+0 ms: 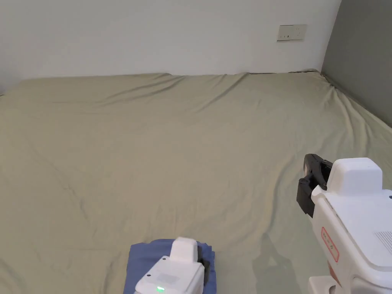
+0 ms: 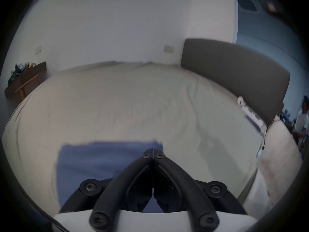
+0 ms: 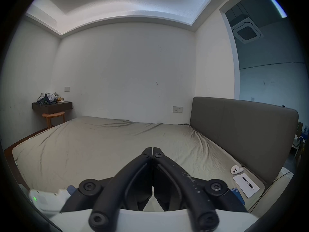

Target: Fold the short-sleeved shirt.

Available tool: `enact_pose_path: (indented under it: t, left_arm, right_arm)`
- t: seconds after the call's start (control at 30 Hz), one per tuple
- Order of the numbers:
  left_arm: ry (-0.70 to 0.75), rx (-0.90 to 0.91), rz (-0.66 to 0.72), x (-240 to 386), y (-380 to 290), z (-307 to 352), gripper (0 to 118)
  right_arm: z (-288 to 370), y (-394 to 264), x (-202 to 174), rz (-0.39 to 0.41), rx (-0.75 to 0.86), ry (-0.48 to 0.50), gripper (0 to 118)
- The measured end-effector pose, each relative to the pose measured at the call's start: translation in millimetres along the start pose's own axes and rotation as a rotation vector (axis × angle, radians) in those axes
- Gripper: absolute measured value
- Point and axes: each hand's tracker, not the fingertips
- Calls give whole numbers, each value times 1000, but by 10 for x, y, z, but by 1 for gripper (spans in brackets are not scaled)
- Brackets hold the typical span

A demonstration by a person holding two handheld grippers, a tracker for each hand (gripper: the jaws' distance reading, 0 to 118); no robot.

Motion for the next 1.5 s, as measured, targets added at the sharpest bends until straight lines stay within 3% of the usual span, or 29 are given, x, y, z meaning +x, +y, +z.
enact_pose_path:
  t: [0.23,0.57,0.9,1.3,1.5]
  left_arm:
    - [98,276,-172,-277,918,744,0]
    - [285,515,-203,-947,1509,1497,0]
    - [436,545,-149,-1588,1504,1823,0]
    - [435,525,-130,-1617,1434,1804,0]
    - [427,518,-123,-1612,1404,1767,0]
  right_arm:
    - [78,180,-203,12,61,9,2]
    - [55,364,-479,17,131,27,2]
    - [-17,433,-637,7,151,35,2]
    - [-88,315,-722,18,121,49,2]
    - [-284,-235,-945,-3,-2,132,2]
